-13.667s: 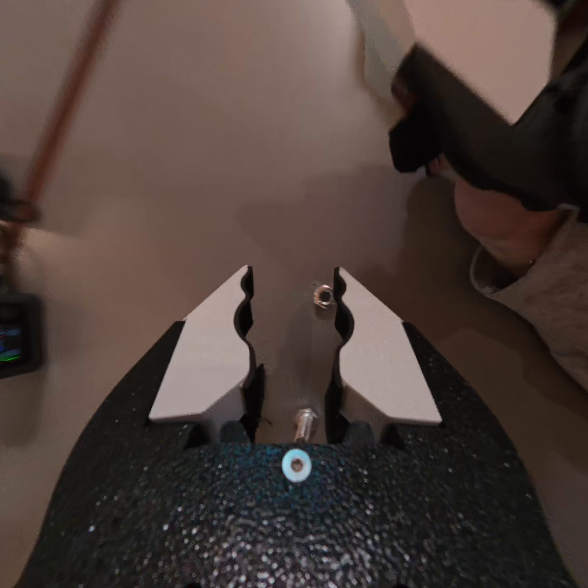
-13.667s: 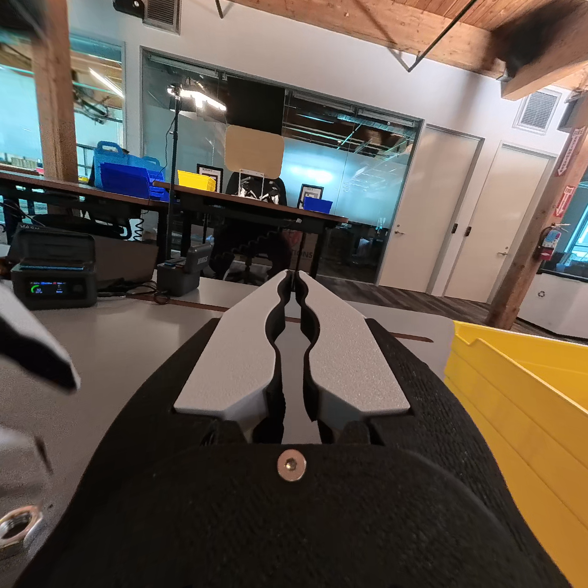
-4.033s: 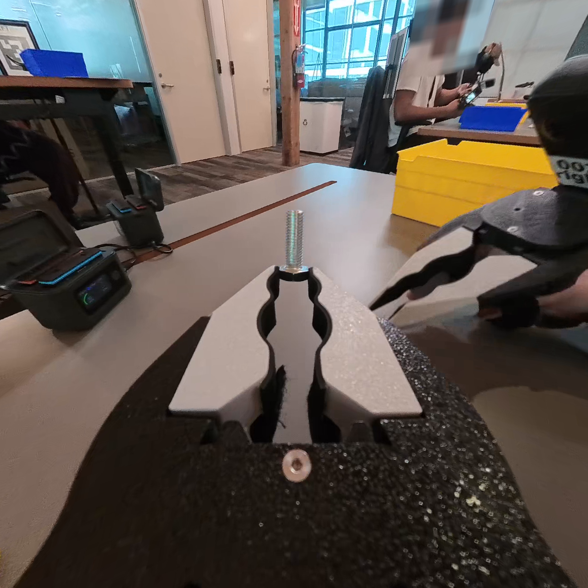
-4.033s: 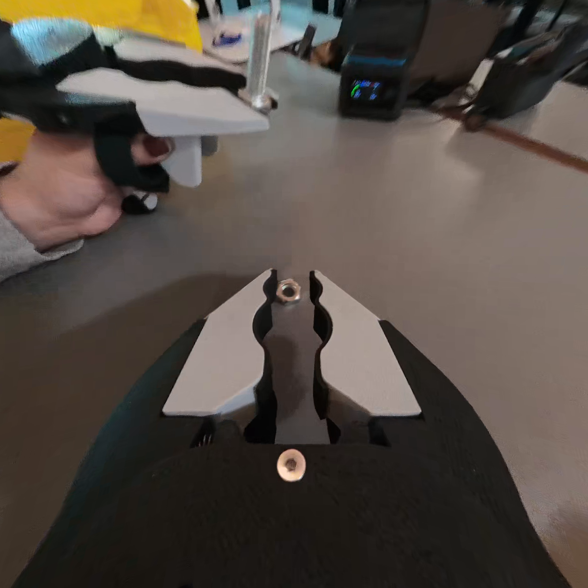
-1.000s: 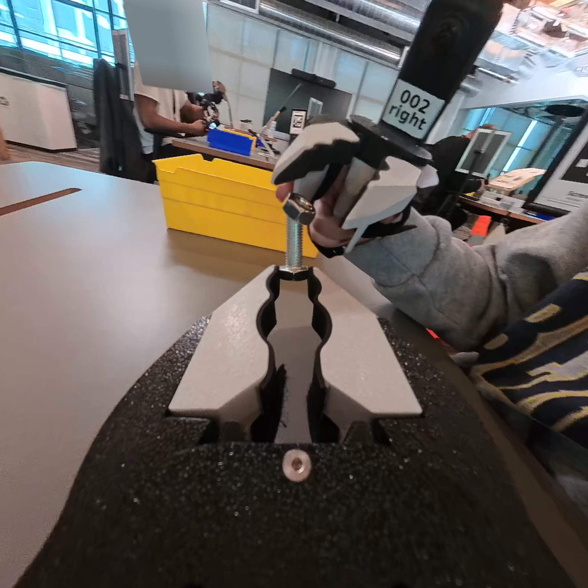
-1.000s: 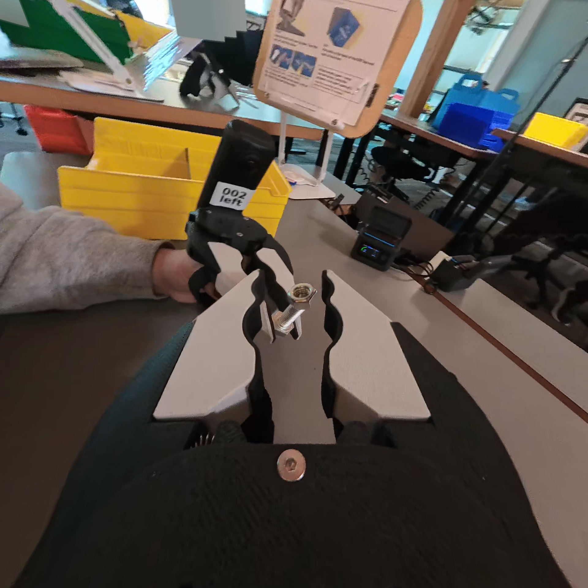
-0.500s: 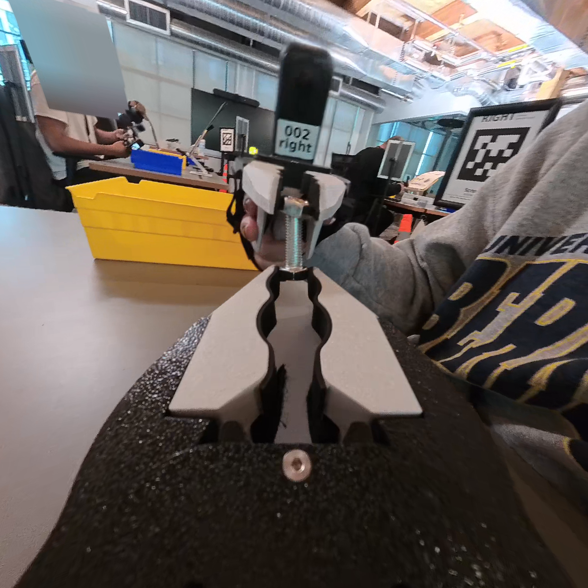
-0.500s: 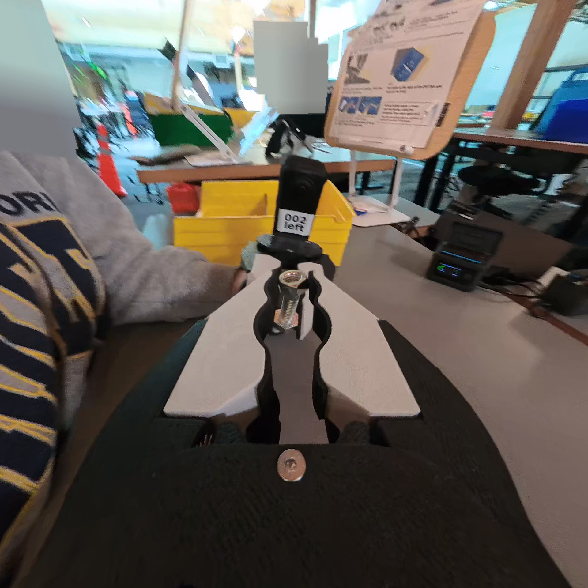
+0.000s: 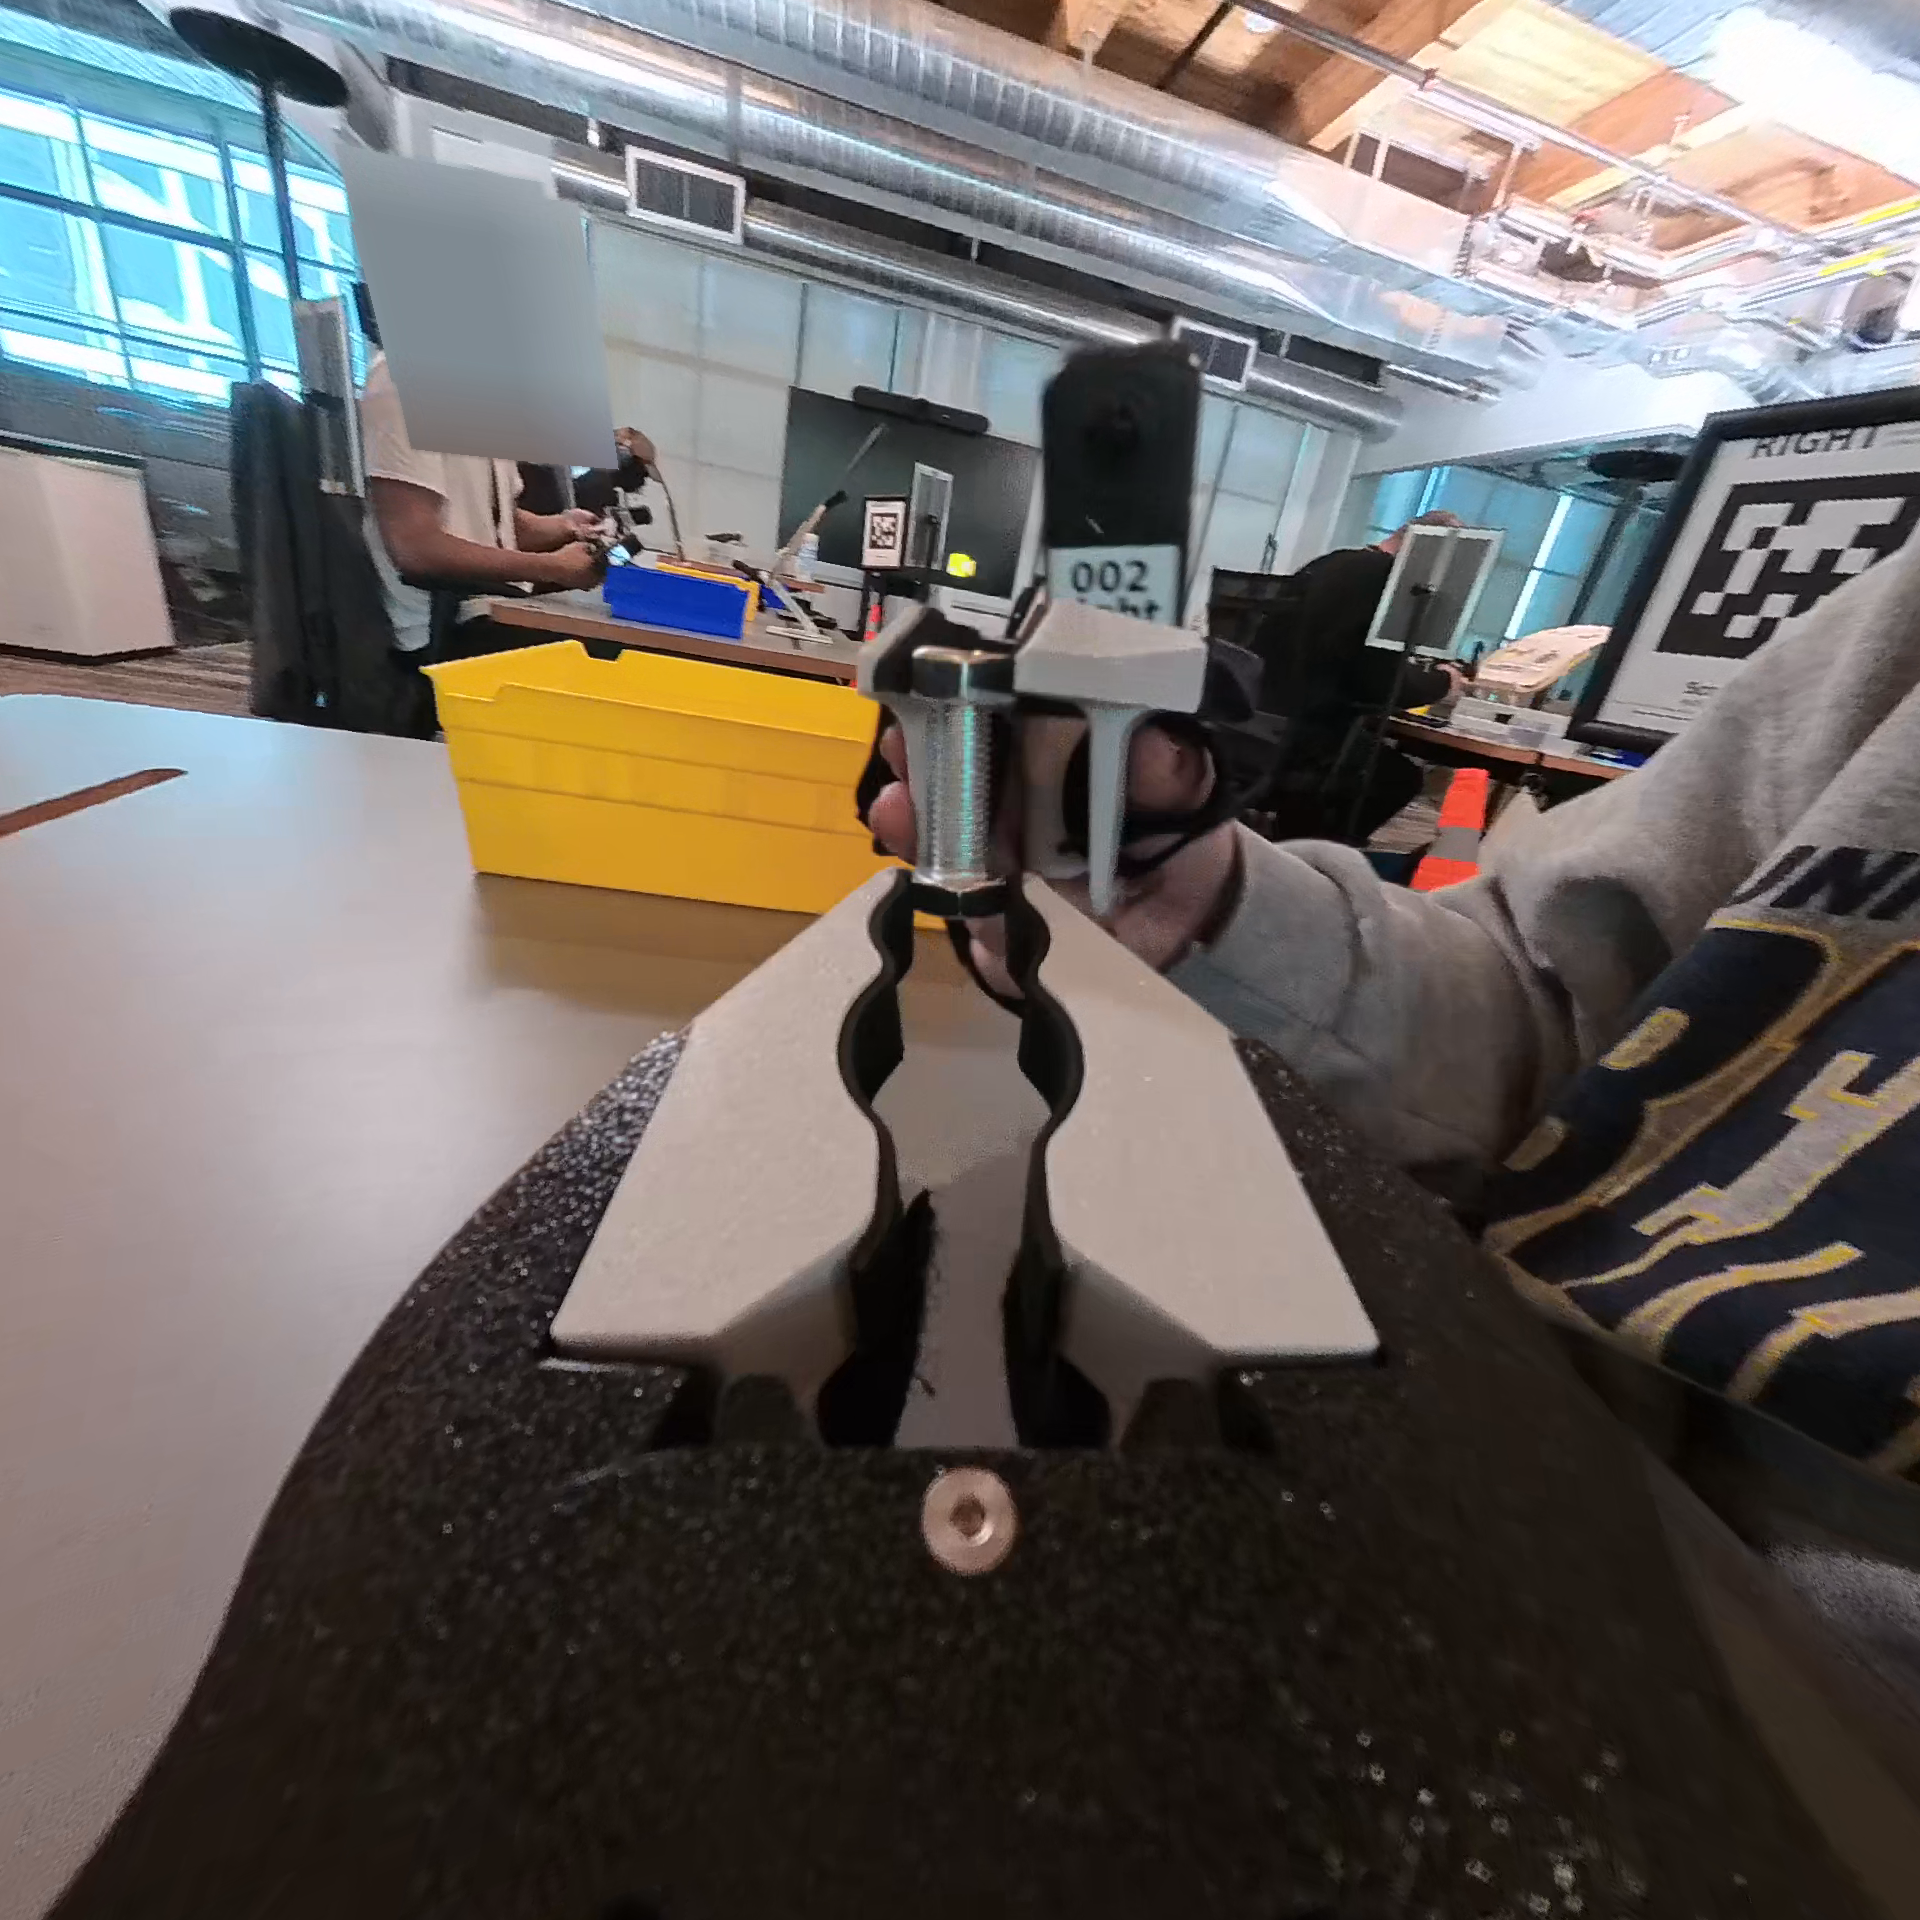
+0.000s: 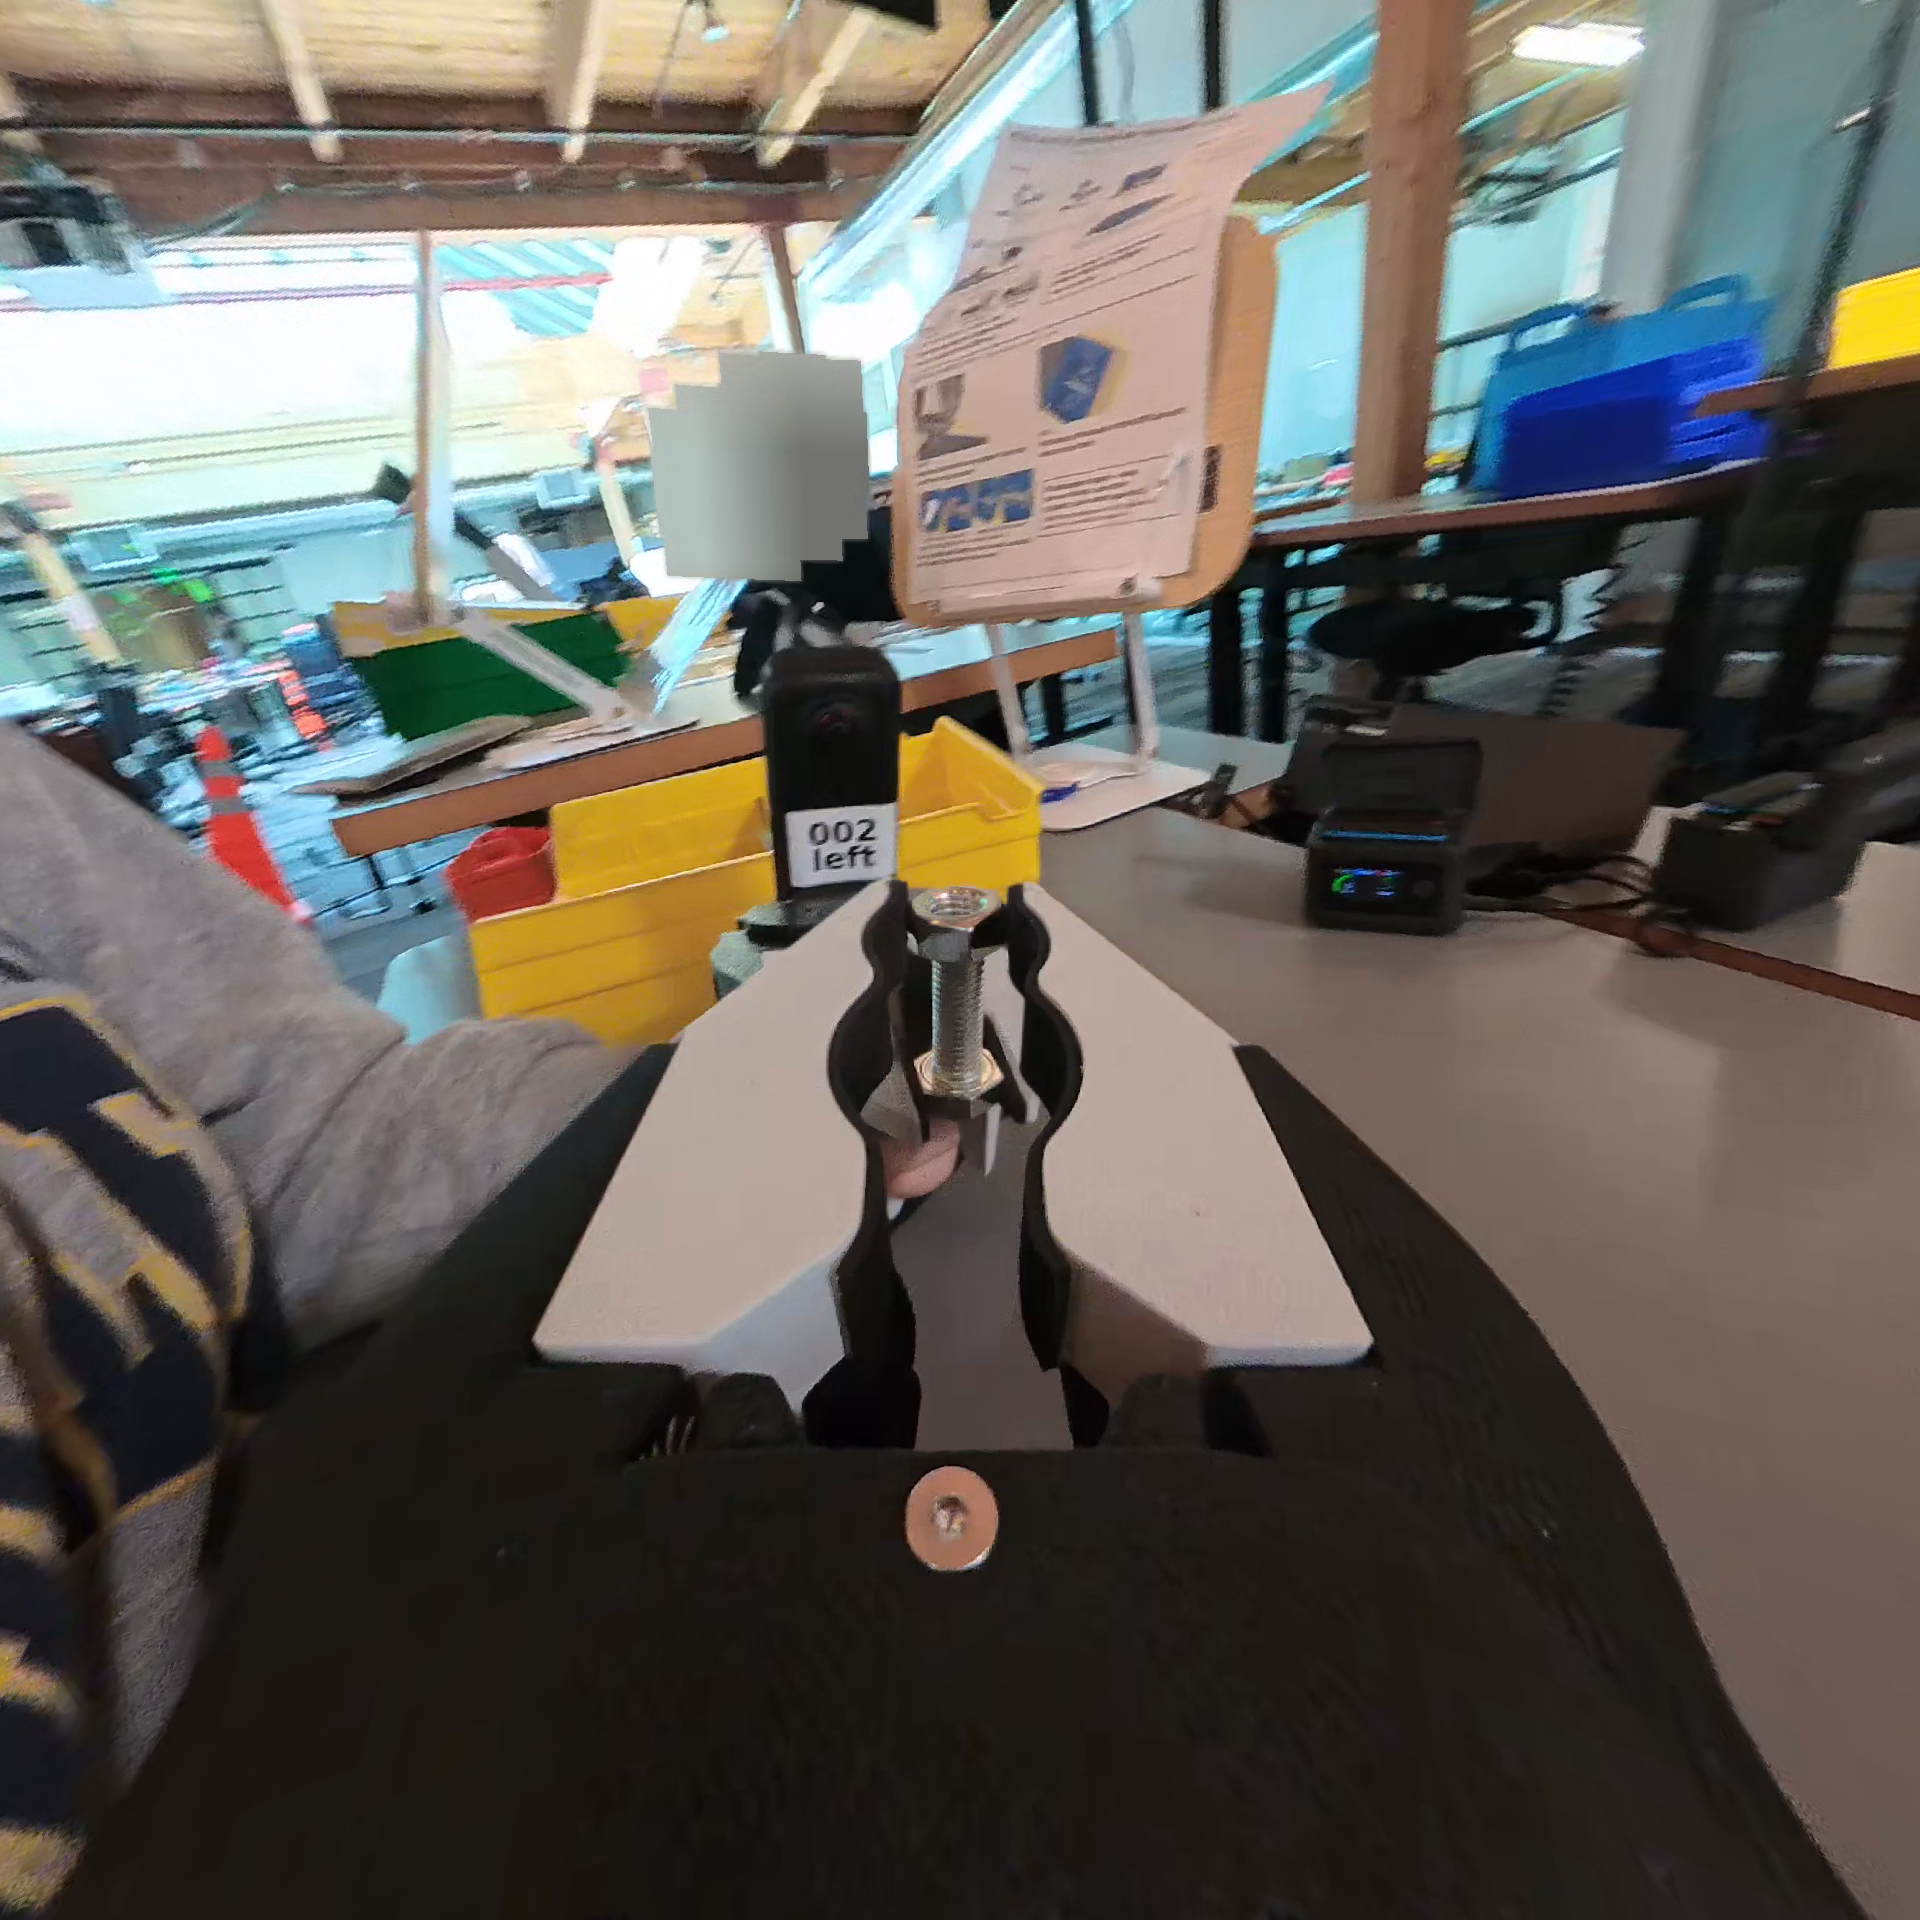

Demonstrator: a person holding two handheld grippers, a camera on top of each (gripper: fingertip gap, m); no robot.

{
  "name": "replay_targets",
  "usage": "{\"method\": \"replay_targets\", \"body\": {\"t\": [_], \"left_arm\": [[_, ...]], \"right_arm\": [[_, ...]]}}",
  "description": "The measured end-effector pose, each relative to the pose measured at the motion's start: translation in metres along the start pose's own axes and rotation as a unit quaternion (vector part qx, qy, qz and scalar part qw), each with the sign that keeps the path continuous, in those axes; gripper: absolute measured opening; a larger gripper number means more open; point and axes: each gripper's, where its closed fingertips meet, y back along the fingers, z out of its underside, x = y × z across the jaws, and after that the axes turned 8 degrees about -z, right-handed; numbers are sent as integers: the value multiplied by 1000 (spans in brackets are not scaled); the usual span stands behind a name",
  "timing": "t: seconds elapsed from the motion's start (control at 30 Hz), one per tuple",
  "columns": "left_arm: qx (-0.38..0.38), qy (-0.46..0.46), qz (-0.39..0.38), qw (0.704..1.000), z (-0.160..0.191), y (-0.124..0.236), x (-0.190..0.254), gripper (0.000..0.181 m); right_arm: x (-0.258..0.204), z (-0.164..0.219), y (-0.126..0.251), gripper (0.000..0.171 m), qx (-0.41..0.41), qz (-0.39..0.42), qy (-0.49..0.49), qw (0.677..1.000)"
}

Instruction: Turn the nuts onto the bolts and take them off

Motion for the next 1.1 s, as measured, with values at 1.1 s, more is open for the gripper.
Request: {"method": "replay_targets", "body": {"t": [1.1], "left_arm": [[-15, -6, -96, 995, 5, 7, -34, 15]], "right_arm": [[15, 12, 3, 47, 22, 214, 78, 973]]}}
